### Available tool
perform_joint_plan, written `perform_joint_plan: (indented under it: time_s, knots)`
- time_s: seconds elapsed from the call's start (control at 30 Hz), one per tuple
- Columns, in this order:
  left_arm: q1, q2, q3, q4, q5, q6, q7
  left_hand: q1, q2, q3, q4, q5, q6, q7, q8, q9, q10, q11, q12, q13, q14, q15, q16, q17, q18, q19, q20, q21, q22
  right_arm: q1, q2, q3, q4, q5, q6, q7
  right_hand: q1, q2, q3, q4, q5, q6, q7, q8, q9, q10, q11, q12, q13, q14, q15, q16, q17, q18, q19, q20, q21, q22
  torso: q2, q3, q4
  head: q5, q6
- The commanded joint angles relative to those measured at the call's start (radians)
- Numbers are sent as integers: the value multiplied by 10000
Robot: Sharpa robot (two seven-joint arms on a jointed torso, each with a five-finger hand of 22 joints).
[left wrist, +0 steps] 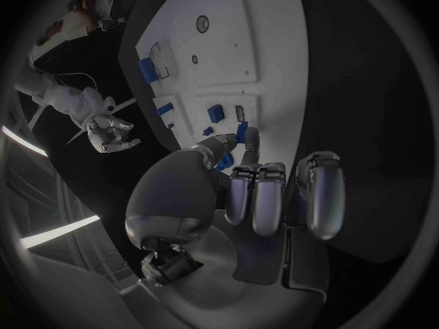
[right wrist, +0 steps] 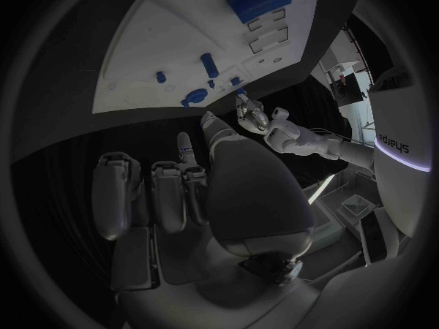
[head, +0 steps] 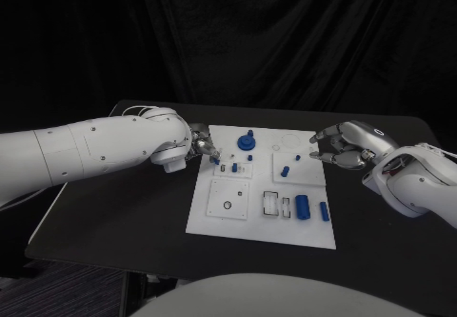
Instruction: Assemble the parts on the task board
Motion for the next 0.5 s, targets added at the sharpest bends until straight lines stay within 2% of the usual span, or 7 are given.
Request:
perform_joint_plan:
  time_s: [0.03,0.23,0.33,0.5]
  knots:
    - [-42,60,6,2,-132,-160,254,-40,51,772,-720,39,2,-61,53,12,1055,-69,36,2634,1039,-82,27,2632,55,231,-17,-62,1867,-27,-21,6,28,-8,3,-158,21,80,55,-13,66,63,3,-37,-14,1025,68,27,2635,771,71,-12,1458,156,414,49,-62,2088,18,-14,-18,18,2]
    - [-81,171,6,-46,-136,-94,264,-70,53,788,-703,36,-4,-58,46,10,1055,-66,36,2634,1039,-82,27,2632,57,229,-18,-69,1865,-28,-16,6,35,-7,11,-163,34,82,58,-27,71,65,10,-53,-31,1025,73,27,2635,766,73,-23,1440,158,411,51,-73,2085,18,-4,-38,38,2]
    - [-133,211,6,-38,-137,-17,246,-87,55,796,-692,34,-5,-57,43,10,1055,-65,36,2634,1039,-81,27,2632,59,225,-19,-78,1862,-28,-31,6,50,-7,16,-168,34,82,58,-27,71,65,10,-53,-31,1025,73,27,2635,766,73,-23,1440,158,411,51,-73,2085,19,0,-12,-18,2]
    - [-178,221,6,-11,-137,54,217,-105,63,810,-678,31,-2,-57,41,9,1055,-65,36,2634,1039,-81,27,2632,63,217,-19,-96,1854,-28,-52,6,63,-7,25,-180,34,82,58,-27,71,65,10,-53,-31,1025,73,27,2635,766,73,-23,1440,158,411,51,-73,2085,10,15,-14,-28,2]
